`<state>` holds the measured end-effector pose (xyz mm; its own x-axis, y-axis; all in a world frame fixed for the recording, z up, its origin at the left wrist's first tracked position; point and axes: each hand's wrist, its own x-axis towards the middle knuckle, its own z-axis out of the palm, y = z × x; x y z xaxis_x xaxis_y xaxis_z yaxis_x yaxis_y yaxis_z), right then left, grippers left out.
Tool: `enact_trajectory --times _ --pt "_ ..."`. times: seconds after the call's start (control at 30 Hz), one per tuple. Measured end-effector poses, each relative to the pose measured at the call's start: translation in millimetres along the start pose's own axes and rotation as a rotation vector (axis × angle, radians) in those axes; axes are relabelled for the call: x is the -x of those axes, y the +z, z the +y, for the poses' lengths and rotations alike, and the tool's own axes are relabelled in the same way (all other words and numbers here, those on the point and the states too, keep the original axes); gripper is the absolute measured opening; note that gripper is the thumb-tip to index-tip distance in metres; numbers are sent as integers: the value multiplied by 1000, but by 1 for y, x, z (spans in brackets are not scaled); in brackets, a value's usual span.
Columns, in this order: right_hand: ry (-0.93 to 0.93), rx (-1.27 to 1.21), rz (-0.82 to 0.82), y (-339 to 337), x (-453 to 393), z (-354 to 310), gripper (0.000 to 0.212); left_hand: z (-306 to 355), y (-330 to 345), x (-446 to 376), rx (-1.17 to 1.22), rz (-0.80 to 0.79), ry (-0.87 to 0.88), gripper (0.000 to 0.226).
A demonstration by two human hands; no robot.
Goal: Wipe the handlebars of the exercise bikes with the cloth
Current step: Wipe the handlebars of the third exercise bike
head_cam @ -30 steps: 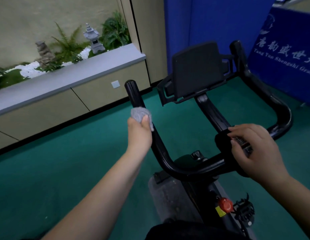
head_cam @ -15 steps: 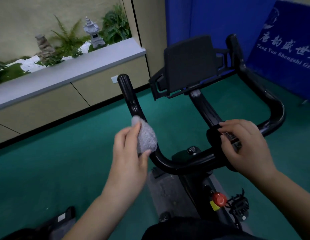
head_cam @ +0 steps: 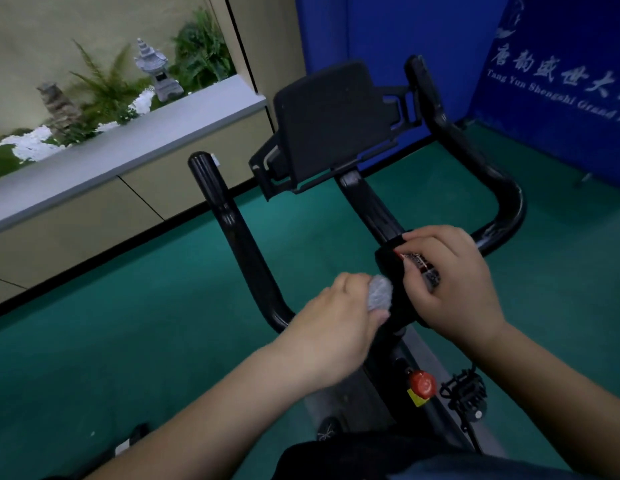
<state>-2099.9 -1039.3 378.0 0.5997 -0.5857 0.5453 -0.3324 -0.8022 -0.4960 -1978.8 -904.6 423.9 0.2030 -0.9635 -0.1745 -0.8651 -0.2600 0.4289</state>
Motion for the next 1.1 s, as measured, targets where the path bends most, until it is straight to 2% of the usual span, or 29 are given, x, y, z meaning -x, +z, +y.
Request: enact_trajectory --times 0.1,0.17,0.3,0.37,0.4,0.43,0.5,0.57,0.63,0.77,0.87,1.0,1.1 --pt "0 -3 22 1 0 -1 18 12 9 -15 126 34 -7 42" --pt "-10 -1 31 1 1 -2 18 8 8 -10 119 49 34 37" --pt "-14 0 49 1 1 -1 15 -19 -16 5 31 -100 157 46" --pt "-4 -8 70 1 2 0 14 -31 -36 6 30 -196 156 46" --pt "4 -17 86 2 2 0 12 -35 -43 3 43 -191 139 44" --pt "17 -31 110 2 4 -1 11 -38 -49 -1 51 -123 116 44" --pt "50 -58 162 4 8 -2 9 -37 -55 -15 58 161 43 48" --pt "70 -70 185 5 11 -2 9 -31 -55 -37 77 415 40 44" --pt "72 -74 186 6 11 -1 10 -26 -45 -62 80 487 108 37" --pt "77 -73 191 5 10 0 10 -24 -15 -90 -77 378 282 29" --pt "78 -67 188 6 10 0 10 -17 -15 -103 -94 352 342 30" --pt "80 -77 185 5 9 1 10 -2 -27 -124 -196 207 384 29" --pt "78 -79 185 5 9 0 11 -11 -23 -115 -159 256 395 27"
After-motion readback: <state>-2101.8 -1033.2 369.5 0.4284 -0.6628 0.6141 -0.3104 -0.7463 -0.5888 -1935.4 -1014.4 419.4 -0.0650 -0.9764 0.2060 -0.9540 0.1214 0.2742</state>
